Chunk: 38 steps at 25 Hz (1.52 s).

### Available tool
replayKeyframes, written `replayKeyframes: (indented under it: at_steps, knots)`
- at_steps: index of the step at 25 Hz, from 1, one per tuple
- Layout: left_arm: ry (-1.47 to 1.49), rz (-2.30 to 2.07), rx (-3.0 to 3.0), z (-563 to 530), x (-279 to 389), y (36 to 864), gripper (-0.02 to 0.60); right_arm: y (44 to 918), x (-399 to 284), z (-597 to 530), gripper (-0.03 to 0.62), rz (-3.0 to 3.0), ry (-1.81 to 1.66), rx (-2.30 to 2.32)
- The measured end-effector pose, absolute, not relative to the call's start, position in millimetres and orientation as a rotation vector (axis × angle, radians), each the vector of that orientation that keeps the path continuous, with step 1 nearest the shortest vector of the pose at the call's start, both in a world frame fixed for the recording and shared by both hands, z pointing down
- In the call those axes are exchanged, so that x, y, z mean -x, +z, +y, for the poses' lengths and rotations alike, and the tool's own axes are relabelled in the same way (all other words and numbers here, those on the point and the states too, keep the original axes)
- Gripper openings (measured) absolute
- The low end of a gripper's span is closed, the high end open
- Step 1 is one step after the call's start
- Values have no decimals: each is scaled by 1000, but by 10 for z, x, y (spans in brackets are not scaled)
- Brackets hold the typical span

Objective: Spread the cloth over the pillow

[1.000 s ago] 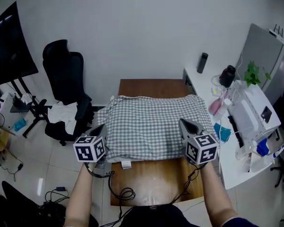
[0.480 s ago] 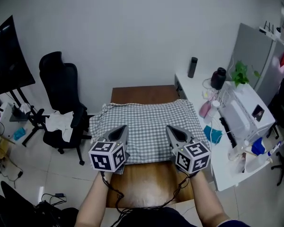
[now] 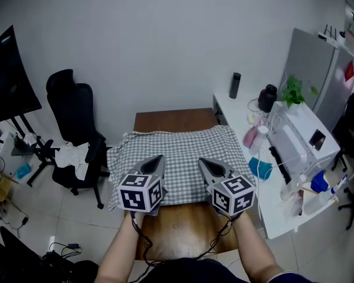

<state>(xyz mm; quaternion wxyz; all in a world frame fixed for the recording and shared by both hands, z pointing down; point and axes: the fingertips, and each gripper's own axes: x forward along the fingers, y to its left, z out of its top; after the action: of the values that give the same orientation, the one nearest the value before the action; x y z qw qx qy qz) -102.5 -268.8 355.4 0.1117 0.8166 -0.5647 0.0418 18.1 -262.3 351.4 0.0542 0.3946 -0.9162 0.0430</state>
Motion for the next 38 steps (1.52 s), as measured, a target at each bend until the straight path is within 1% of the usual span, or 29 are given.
replayKeyframes:
  at_steps: [38]
  knots:
    - [158, -1608, -2429, -2698, 875, 3620, 8, 3512, -235, -2716, 9, -2771, 134, -1189]
